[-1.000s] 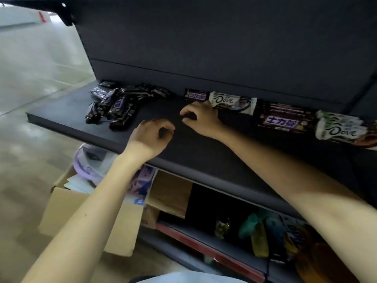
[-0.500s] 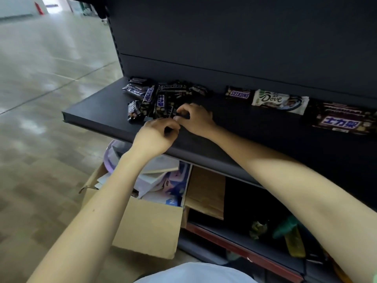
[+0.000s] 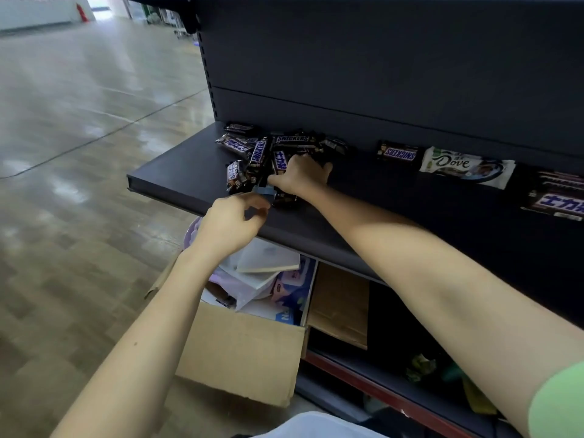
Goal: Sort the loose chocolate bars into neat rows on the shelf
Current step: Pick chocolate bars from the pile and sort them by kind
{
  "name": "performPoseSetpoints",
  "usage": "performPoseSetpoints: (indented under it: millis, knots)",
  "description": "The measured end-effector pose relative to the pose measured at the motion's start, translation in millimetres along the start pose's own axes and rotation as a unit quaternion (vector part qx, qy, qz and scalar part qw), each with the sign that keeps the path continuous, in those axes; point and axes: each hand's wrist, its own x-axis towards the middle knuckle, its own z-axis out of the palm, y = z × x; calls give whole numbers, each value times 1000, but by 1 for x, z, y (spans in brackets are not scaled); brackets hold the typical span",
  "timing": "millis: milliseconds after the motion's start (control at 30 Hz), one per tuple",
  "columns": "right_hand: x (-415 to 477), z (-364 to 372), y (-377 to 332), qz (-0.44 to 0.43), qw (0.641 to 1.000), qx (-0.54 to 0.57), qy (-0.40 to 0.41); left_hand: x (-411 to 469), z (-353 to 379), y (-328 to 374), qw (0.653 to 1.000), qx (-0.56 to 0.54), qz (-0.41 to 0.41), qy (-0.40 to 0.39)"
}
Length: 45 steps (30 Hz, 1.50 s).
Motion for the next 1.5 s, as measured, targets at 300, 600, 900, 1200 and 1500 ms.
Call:
performPoseSetpoints:
  millis: [300,600,900,1200,1500]
  knots:
    - [-6,-19,52,1,975,220,11,7,2,9,997,-70,-15,2]
    - [-56,-35,109,-93,961,233,119,35,27,59,865,-456,-204,-42]
    - [-102,-47,169,-205,932,137,266,48,59,105,781,-583,-201,-101]
    - [-129,-62,211,-210,932,73,286,45,80,133,768,-596,-210,-108]
    - [-148,-63,219,-190,928,-1,320,34,89,147,772,-622,-111,-67]
